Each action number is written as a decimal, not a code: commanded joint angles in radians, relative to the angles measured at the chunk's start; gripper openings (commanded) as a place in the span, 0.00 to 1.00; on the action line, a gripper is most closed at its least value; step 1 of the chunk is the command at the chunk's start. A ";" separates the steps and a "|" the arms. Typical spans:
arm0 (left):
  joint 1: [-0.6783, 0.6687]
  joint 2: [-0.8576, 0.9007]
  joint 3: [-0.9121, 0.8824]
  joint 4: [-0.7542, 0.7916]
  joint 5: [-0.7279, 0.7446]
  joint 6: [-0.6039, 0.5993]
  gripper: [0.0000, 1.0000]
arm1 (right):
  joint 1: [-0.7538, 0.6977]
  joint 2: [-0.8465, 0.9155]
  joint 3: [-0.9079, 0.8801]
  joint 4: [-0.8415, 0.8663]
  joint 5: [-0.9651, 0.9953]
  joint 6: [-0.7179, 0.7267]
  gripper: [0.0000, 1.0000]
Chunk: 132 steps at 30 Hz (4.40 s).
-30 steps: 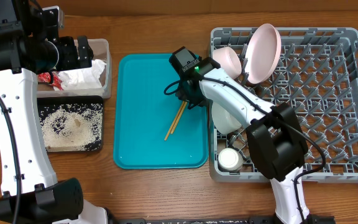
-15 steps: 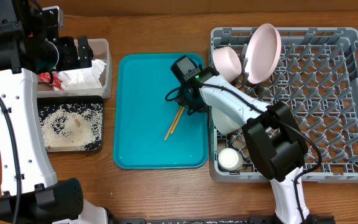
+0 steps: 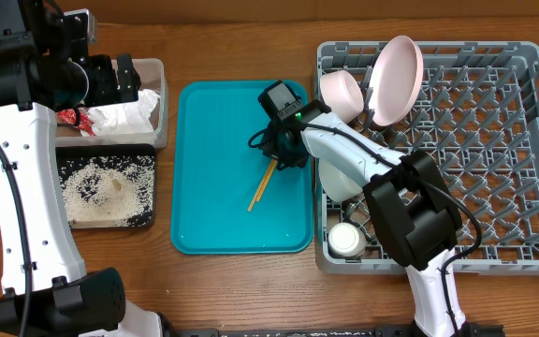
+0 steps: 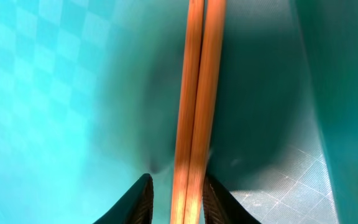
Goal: Sort waste into correct bins and load items into the dishwasher
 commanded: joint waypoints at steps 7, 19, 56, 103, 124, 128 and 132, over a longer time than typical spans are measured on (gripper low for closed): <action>-0.007 0.005 0.007 -0.001 -0.002 -0.013 1.00 | -0.002 0.048 -0.004 0.011 -0.018 -0.021 0.14; -0.007 0.005 0.007 -0.001 -0.002 -0.013 1.00 | -0.002 0.048 0.035 -0.040 -0.028 -0.048 0.04; -0.007 0.005 0.007 -0.001 -0.002 -0.013 1.00 | -0.002 -0.063 0.515 -0.456 0.010 -0.349 0.04; -0.007 0.005 0.007 -0.001 -0.002 -0.013 1.00 | -0.213 -0.223 0.518 -0.524 -0.486 -0.694 1.00; -0.007 0.005 0.007 -0.001 -0.002 -0.013 1.00 | 0.077 0.207 0.510 -0.494 0.112 -0.151 0.52; -0.007 0.005 0.007 -0.001 -0.002 -0.013 1.00 | 0.077 0.245 0.510 -0.489 0.088 -0.149 0.44; -0.007 0.005 0.007 -0.001 -0.002 -0.013 0.99 | 0.077 0.283 0.510 -0.489 0.058 -0.147 0.34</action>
